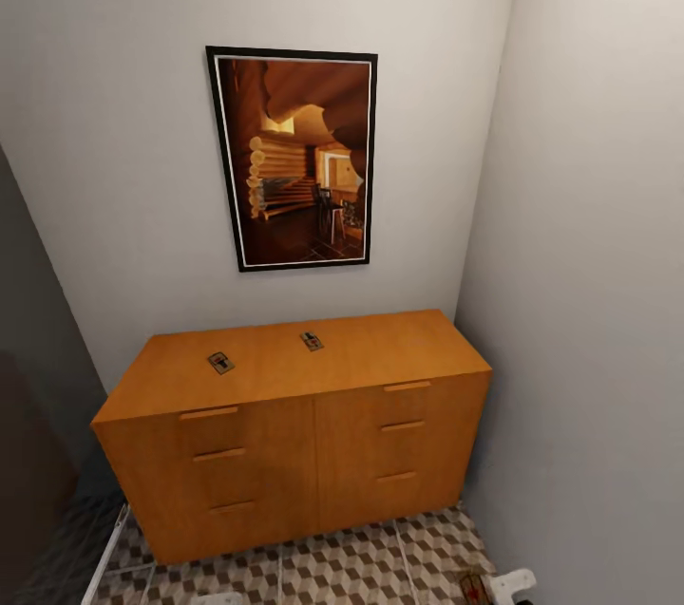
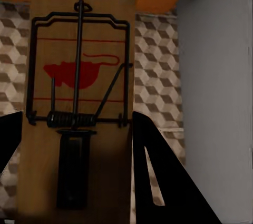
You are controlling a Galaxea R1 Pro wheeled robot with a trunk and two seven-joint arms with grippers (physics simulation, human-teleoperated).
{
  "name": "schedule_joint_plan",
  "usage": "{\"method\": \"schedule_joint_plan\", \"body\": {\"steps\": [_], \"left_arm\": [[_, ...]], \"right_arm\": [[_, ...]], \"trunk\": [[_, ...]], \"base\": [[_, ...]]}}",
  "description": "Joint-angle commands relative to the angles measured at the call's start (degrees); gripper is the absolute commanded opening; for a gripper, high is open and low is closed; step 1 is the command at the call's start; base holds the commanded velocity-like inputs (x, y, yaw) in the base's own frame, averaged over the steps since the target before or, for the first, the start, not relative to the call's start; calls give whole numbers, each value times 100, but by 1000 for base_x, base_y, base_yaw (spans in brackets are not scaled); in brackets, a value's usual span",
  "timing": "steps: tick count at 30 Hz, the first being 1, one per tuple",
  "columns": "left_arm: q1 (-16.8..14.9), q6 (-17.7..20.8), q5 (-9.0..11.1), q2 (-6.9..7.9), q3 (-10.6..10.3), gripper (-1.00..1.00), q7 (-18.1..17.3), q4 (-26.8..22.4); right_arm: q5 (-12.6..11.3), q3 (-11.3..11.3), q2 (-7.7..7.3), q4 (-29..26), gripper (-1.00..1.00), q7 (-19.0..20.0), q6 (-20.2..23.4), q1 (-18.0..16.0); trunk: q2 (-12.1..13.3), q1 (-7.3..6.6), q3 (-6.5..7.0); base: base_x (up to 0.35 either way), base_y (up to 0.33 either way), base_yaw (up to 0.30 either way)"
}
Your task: Take the four mousetraps from the cabinet in the bathroom and place them on the bathroom floor. Make sure all four end up on the same floor surface, and ensure that at least two of them are either under or directly next to the same bathroom sink.
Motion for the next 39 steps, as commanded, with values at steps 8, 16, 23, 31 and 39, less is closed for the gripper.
{"method": "schedule_joint_plan", "body": {"steps": [8,16,23,31,39], "left_arm": [[3,-116,185,318,0,-100,25,-6],[3,-296,407,333,-18,-100,14,-5],[9,-302,412,351,-19,-100,8,20],[13,-308,414,319,-31,-100,-22,23],[19,-311,401,328,-28,-100,22,23]], "right_arm": [[-706,47,-85,17,-100,-213,-248,151],[-751,53,-93,15,-100,-221,-252,159],[-770,52,-100,15,-100,-221,-252,159],[-773,52,-102,15,-100,-223,-252,159],[-774,52,-102,15,-100,-224,-252,159]], "trunk": [[-5,3,-2],[-5,3,-2],[-5,3,-2],[-5,3,-2],[-5,3,-2]], "base": [[0,0,0],[0,0,0],[0,0,119],[0,0,285],[0,0,298]]}}
